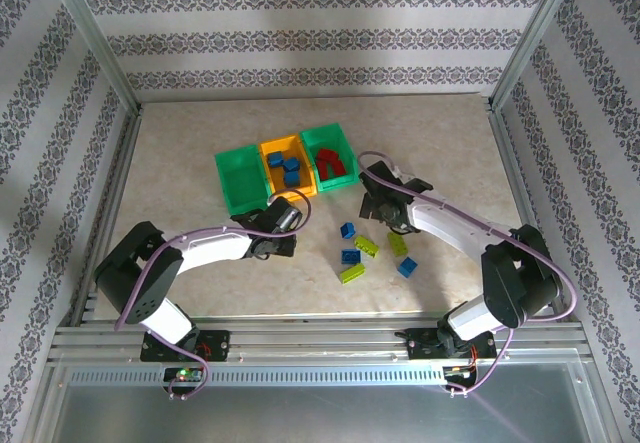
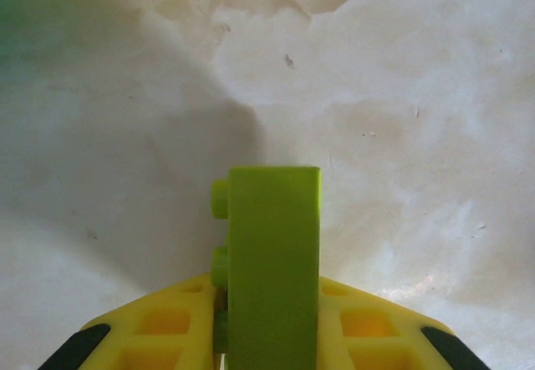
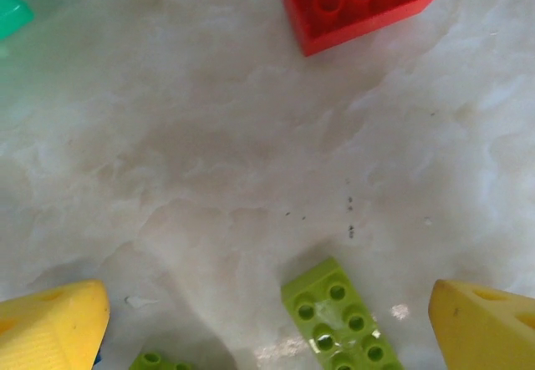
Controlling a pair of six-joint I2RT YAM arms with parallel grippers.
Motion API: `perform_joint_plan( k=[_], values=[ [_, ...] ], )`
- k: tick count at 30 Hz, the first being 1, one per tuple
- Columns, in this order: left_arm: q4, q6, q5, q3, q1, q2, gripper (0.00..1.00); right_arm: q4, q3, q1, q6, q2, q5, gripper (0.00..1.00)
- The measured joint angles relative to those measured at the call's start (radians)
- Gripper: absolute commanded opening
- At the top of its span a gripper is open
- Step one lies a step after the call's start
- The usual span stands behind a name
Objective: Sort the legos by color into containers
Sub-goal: Pick up the lego from the center of the table, then place the lego in the container.
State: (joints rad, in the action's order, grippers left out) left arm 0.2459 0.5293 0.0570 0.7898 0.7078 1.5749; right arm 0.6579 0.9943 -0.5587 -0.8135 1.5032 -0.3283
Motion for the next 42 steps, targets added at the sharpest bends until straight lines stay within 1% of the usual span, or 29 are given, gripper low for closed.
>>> perform_joint_plan(
  k=[4,11,15,19,22,26,30,33,37,42],
  values=[
    [0.008,0.002,0.036,0.0,0.0,-0.043,0.13,-0.006,0.0,-0.026,-0.004,0.001,0.003,0.98],
    [0.043,0.001,0.119,0.032,-0.018,-0.151,0.14,-0.019,0.0,-0.029,-0.008,0.0,0.003,0.98],
    [0.047,-0.017,0.159,0.066,-0.08,-0.19,0.14,-0.022,0.0,-0.028,-0.011,-0.002,-0.002,0.98],
    [0.053,-0.056,0.188,0.116,-0.174,-0.191,0.15,-0.034,0.0,-0.026,-0.011,-0.002,-0.008,0.98],
    [0.053,-0.087,0.202,0.168,-0.241,-0.162,0.15,-0.051,0.0,-0.01,-0.011,-0.002,-0.008,0.98],
    [0.053,-0.12,0.206,0.249,-0.312,-0.069,0.15,-0.078,0.0,0.032,-0.01,-0.002,-0.005,0.98],
    [0.053,-0.138,0.199,0.306,-0.359,0.031,0.18,-0.094,0.0,0.074,-0.003,-0.001,-0.003,0.98],
    [0.054,-0.145,0.191,0.344,-0.376,0.099,0.21,-0.102,0.0,0.106,0.008,0.011,0.001,0.98],
    [0.054,-0.149,0.18,0.383,-0.384,0.16,0.32,-0.102,0.001,0.146,0.022,0.026,0.004,0.98],
    [0.054,-0.153,0.167,0.402,-0.386,0.187,0.43,-0.103,0.001,0.171,0.035,0.026,0.005,0.98]
  ],
)
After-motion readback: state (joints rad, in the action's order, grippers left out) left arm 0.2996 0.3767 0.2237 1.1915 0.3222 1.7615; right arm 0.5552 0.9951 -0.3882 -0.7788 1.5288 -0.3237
